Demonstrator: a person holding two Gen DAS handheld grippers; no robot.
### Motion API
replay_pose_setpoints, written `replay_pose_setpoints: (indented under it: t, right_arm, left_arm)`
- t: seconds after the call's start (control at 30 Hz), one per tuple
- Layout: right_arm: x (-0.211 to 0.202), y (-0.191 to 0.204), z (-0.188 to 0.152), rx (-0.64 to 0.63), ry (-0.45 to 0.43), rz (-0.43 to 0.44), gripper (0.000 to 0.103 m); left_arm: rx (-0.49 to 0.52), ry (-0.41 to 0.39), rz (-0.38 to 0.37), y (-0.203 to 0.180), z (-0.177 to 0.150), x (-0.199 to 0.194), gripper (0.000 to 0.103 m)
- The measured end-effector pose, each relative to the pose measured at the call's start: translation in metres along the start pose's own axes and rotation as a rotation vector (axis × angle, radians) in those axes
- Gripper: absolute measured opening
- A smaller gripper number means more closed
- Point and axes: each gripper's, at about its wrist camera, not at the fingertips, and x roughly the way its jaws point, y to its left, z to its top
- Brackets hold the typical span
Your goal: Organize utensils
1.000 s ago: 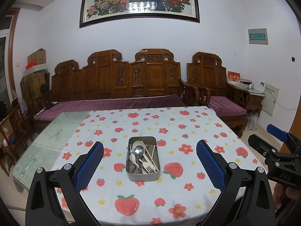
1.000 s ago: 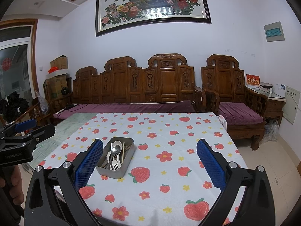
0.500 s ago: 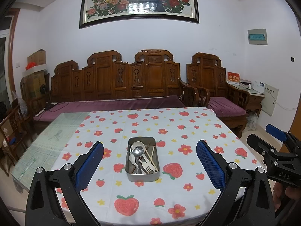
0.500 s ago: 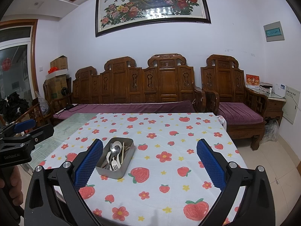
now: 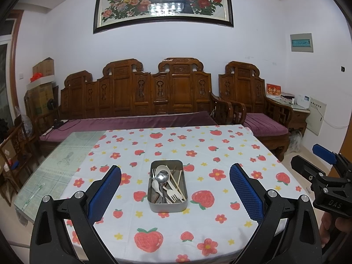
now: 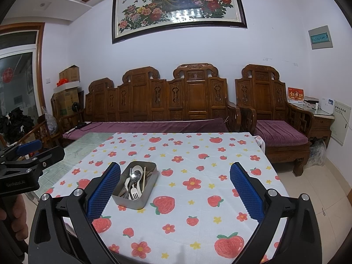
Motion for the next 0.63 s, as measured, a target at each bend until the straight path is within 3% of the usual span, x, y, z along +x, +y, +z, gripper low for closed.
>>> replay_pose_setpoints:
  t: [0.63]
  right_arm:
    - [-0.0001, 0.0000, -0.0001, 0.000, 0.000, 0.000, 0.100]
  left_arm:
    - [0.000, -0.002, 0.000, 0.0003, -0.0001, -0.0011, 0.095]
